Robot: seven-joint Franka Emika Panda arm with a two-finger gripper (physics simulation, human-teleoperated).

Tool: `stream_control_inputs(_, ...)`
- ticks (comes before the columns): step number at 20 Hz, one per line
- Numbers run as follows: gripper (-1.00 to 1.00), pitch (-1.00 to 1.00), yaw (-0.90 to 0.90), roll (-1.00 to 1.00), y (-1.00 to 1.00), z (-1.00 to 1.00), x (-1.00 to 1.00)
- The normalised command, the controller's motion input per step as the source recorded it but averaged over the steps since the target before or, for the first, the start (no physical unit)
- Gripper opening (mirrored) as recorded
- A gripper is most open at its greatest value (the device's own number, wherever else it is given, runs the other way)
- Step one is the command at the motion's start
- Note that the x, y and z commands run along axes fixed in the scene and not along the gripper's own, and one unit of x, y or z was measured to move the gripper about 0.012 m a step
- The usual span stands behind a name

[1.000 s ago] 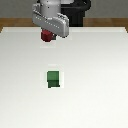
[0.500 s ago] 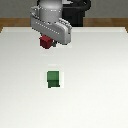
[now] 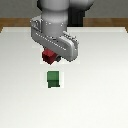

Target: Place the red cube on top of the green cube.

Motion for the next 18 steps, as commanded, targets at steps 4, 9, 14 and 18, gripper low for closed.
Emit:
stream_control_inputs(4, -1.00, 0.00, 0.00, 0.00, 0.00, 0.00, 0.00)
stream_control_inputs(9, -1.00, 0.00, 0.00, 0.00, 0.00, -0.20, 0.00)
stream_control_inputs(14, -1.00, 0.00, 0.00, 0.00, 0.00, -0.80, 0.00)
stream_control_inputs(18, -1.00, 0.00, 0.00, 0.00, -0.08, -0.50, 0.00)
